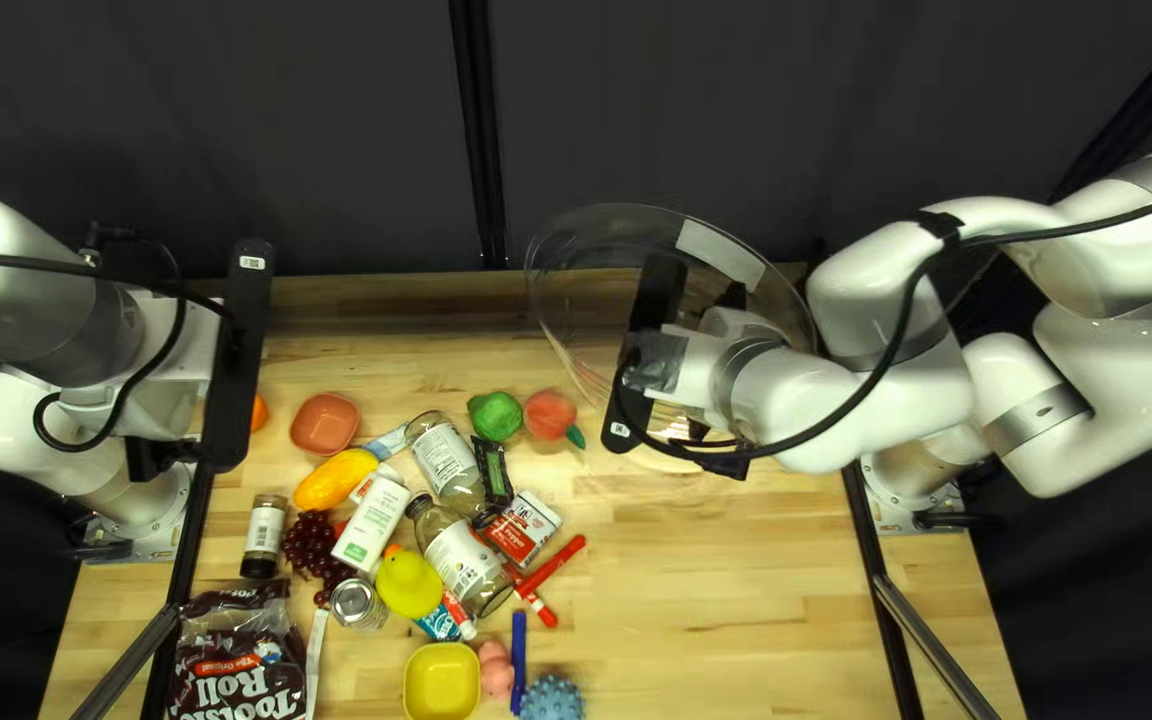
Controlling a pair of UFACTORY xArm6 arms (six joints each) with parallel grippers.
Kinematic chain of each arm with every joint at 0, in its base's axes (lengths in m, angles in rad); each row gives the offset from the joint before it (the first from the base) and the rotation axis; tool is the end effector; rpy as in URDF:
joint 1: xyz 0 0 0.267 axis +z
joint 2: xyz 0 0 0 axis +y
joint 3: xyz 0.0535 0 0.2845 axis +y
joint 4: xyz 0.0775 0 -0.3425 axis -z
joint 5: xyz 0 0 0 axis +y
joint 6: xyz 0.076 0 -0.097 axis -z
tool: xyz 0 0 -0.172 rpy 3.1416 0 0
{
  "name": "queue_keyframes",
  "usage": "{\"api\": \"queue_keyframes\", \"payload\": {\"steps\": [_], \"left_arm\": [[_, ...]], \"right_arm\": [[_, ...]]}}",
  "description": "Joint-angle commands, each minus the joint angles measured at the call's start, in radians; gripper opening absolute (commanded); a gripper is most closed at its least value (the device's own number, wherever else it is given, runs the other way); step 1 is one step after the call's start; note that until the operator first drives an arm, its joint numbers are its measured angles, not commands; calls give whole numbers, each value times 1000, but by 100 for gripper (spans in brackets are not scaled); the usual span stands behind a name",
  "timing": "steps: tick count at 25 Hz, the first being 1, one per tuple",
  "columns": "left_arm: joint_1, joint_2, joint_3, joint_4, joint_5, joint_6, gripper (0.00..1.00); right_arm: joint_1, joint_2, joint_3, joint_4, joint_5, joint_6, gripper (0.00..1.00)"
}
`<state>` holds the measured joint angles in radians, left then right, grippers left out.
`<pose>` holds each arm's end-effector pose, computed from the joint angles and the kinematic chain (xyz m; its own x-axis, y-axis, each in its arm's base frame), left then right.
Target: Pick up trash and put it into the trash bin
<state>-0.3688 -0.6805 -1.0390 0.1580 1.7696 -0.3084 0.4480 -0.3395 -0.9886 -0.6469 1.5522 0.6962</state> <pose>0.2506 -0.0498 0.3801 0.9994 -0.0332 0.0018 -0.0324 -0.9861 -0.1627 0.3710 -0.0006 0.3193 0.9753 -0.0895 0.2019 -0.1946 -0.7808 0.5938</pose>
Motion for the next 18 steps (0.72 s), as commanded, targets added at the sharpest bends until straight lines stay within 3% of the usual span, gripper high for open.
{"api": "queue_keyframes", "payload": {"steps": [1, 13, 18], "left_arm": [[0, 0, 0, 0, 0, 0, 100], [0, 0, 0, 0, 0, 0, 100], [0, 0, 0, 0, 0, 0, 100]], "right_arm": [[55, 122, -94, -1, -43, -41, 100], [105, 520, -223, 92, -396, -111, 100], [95, 542, -264, 158, -412, -214, 100]]}}
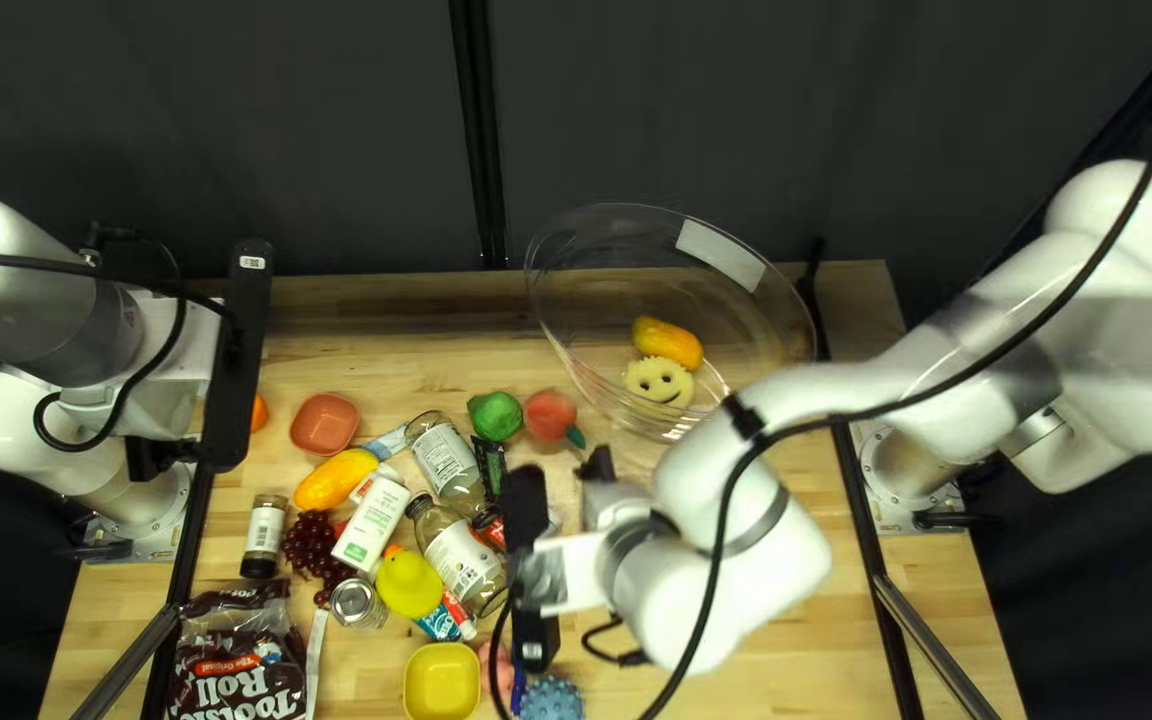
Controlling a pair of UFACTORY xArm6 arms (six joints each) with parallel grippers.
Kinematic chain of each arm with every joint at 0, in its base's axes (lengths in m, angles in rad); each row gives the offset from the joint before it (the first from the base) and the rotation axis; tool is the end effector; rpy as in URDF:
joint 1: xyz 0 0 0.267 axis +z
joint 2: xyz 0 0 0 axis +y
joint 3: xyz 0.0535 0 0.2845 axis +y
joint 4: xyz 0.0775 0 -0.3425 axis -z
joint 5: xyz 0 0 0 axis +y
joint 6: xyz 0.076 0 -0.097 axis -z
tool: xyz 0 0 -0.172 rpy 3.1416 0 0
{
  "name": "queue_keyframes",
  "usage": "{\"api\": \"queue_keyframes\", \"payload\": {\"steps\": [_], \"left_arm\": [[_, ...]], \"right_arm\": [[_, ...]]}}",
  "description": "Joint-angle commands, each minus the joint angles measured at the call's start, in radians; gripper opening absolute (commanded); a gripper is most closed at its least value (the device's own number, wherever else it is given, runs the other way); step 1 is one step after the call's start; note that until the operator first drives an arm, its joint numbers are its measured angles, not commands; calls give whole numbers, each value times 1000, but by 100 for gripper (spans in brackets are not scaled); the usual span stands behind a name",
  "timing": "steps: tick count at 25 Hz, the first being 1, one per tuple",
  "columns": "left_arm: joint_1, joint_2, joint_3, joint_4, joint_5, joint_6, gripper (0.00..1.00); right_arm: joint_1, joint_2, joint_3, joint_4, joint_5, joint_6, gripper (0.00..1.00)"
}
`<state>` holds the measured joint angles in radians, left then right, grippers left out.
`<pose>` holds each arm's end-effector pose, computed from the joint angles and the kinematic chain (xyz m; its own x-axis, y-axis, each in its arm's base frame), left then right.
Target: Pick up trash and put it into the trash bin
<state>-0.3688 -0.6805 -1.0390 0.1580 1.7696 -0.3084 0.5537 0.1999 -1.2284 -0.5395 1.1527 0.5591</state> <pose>0.2506 -0.0498 0.3801 0.9994 -0.0332 0.0018 -0.0324 -0.9861 -0.1627 0.4835 0.1691 0.1746 0.9600 0.2663 0.0865 0.1975 -0.8630 0.4649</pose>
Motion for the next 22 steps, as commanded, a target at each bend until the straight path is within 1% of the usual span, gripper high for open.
{"api": "queue_keyframes", "payload": {"steps": [1, 14, 16, 17, 18, 20, 22], "left_arm": [[0, 0, 0, 0, 0, 0, 100], [0, 0, 0, 0, 0, 0, 100], [0, 0, 0, 0, 0, 0, 100], [0, 0, 0, 0, 0, 0, 100], [0, 0, 0, 0, 0, 0, 100], [0, 0, 0, 0, 0, 0, 100], [0, 0, 0, 0, 0, 0, 100]], "right_arm": [[-11, 2, -24, 51, -12, -77, 100], [-11, 2, -24, 51, -12, -77, 100], [-24, 27, -53, 112, -6, -91, 100], [-20, 56, -95, 159, 9, -93, 100], [-13, 72, -120, 186, 18, -91, 100], [13, 96, -154, 219, 19, -62, 100], [41, 103, -153, 225, -11, -9, 100]]}}
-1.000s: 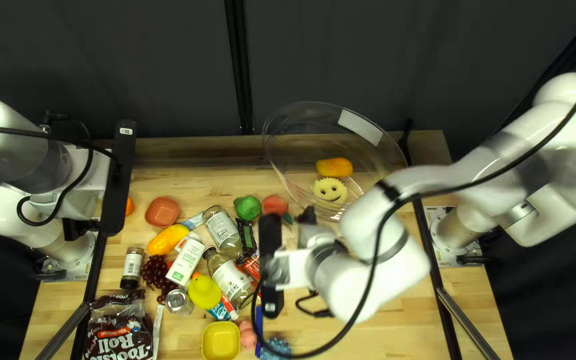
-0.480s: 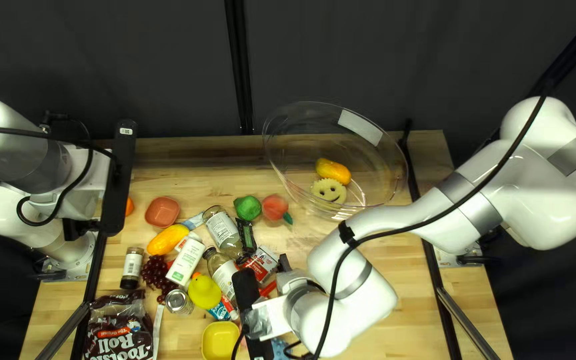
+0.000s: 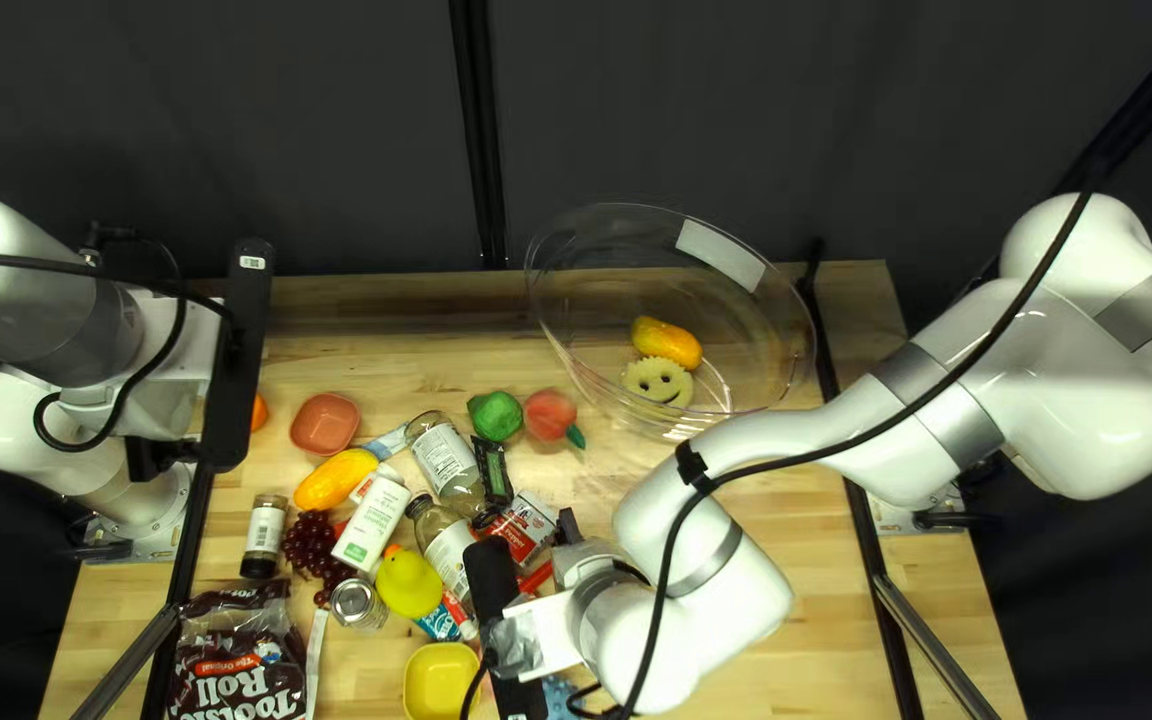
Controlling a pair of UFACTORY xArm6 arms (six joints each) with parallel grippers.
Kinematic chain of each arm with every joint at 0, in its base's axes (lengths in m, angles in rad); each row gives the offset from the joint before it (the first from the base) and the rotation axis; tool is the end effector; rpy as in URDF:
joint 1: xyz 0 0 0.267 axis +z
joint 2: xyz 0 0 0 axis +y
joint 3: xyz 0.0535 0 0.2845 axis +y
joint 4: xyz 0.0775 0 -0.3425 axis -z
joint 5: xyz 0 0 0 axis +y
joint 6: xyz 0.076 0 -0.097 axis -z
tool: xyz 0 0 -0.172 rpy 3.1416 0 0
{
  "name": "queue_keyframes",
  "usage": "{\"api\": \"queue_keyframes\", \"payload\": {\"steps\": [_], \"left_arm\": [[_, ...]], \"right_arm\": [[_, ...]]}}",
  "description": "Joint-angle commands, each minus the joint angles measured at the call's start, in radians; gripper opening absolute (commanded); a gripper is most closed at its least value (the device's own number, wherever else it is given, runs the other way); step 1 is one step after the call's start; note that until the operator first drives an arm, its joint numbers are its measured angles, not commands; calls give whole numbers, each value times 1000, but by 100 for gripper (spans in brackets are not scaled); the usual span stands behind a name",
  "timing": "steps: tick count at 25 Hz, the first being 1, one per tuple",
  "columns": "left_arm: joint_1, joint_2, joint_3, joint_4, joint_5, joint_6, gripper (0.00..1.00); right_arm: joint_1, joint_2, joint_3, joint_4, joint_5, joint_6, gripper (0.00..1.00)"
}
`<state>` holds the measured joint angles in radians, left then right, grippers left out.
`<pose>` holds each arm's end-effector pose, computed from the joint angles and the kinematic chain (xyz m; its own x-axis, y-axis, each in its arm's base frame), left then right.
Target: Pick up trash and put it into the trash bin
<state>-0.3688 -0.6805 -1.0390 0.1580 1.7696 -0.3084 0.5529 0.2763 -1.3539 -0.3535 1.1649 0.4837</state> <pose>0.2506 -0.0498 0.3801 0.9994 -0.0332 0.0018 -0.0324 -0.9861 -0.1627 0.4872 0.2123 0.1694 0.9722 0.2295 0.0456 0.2033 -0.9252 0.3205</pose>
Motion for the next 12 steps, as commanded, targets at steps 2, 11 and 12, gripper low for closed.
{"api": "queue_keyframes", "payload": {"steps": [2, 11, 12], "left_arm": [[0, 0, 0, 0, 0, 0, 100], [0, 0, 0, 0, 0, 0, 100], [0, 0, 0, 0, 0, 0, 100]], "right_arm": [[59, 30, -15, 30, -60, 125, 100], [84, 212, -102, -8, -146, 391, 100], [82, 226, -111, -7, -151, 395, 100]]}}
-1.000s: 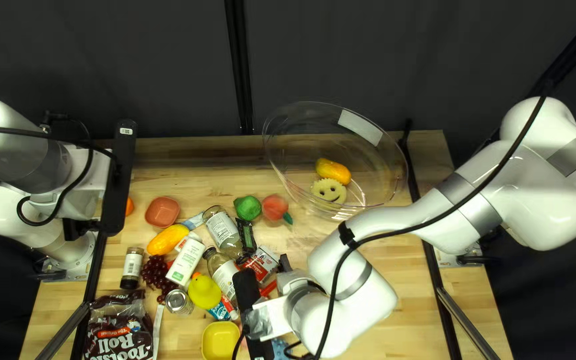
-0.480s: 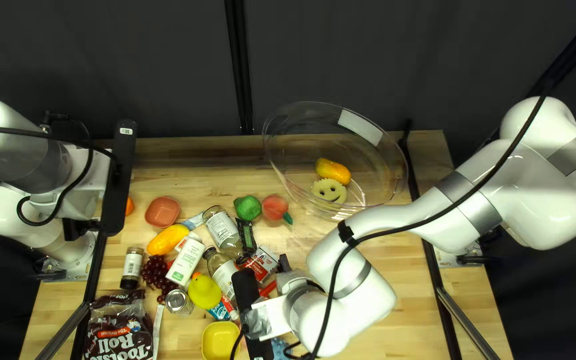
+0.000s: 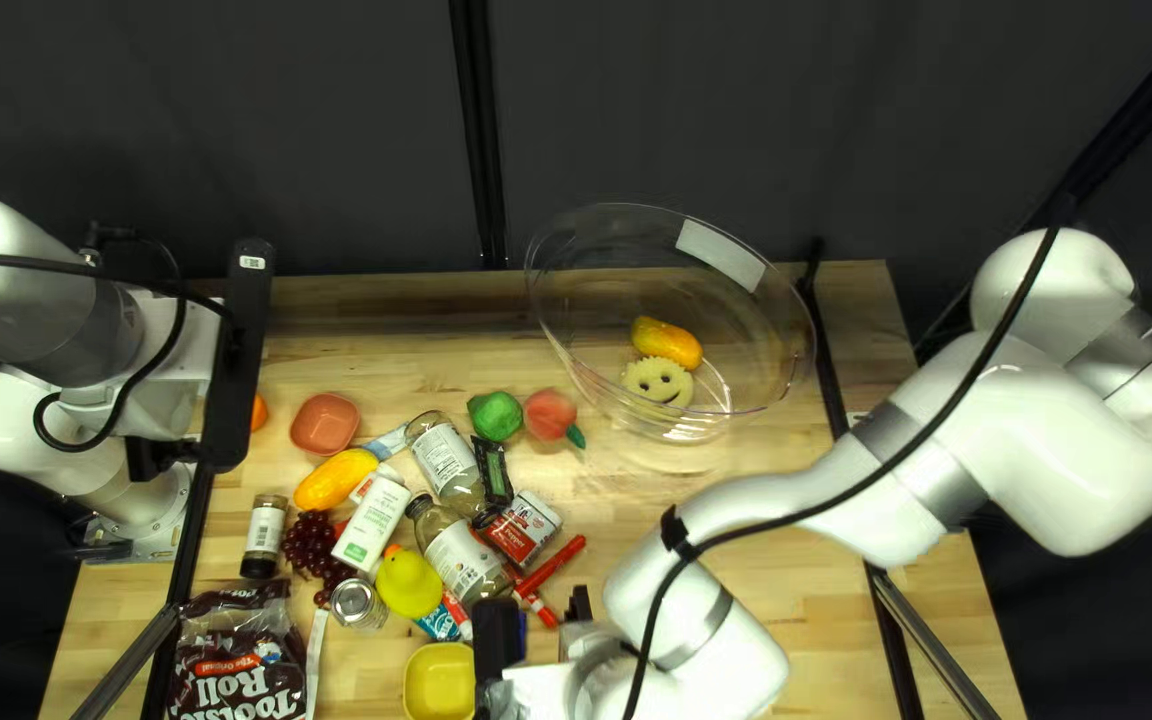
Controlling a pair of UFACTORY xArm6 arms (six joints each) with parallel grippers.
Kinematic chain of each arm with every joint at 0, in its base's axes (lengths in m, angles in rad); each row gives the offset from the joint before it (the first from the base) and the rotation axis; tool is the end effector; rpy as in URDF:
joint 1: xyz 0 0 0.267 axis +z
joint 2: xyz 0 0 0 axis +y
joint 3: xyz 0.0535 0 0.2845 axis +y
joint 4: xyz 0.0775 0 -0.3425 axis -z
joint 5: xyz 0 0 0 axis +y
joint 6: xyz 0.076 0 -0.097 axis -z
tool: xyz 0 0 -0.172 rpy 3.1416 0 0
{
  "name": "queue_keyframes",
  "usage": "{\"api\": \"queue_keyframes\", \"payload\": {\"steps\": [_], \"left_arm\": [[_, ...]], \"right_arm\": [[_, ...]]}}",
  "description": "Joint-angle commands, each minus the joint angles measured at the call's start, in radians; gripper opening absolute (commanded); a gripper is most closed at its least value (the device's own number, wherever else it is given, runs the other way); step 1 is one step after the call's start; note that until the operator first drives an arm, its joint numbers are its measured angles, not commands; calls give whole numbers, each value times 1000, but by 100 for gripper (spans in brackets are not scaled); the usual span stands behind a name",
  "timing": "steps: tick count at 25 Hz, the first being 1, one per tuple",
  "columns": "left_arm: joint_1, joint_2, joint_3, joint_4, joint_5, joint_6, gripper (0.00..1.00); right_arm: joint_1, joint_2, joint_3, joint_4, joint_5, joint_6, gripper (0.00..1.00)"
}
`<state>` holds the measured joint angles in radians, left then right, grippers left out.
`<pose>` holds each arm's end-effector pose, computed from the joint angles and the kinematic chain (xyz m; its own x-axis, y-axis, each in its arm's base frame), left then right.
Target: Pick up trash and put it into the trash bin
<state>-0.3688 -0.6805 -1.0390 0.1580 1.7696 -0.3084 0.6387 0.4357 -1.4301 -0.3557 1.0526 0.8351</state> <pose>0.2506 -0.0498 0.3801 0.9994 -0.0332 0.0018 -0.0324 -0.9861 -0.1627 0.4942 0.2819 0.1180 0.9871 0.0115 0.1600 -0.0306 -0.9656 0.2583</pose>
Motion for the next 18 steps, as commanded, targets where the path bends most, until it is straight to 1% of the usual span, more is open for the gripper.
{"api": "queue_keyframes", "payload": {"steps": [1, 3, 6, 8, 12, 18], "left_arm": [[0, 0, 0, 0, 0, 0, 100], [0, 0, 0, 0, 0, 0, 100], [0, 0, 0, 0, 0, 0, 100], [0, 0, 0, 0, 0, 0, 100], [0, 0, 0, 0, 0, 0, 100], [0, 0, 0, 0, 0, 0, 100]], "right_arm": [[-7, 92, -54, -1, -43, 47, 100], [-9, 125, -91, 4, -32, 48, 100], [-4, 176, -162, 18, 19, 43, 100], [0, 193, -175, 26, 25, 46, 100], [5, 215, -172, 41, 8, 55, 100], [-8, 205, -115, 48, -46, 56, 100]]}}
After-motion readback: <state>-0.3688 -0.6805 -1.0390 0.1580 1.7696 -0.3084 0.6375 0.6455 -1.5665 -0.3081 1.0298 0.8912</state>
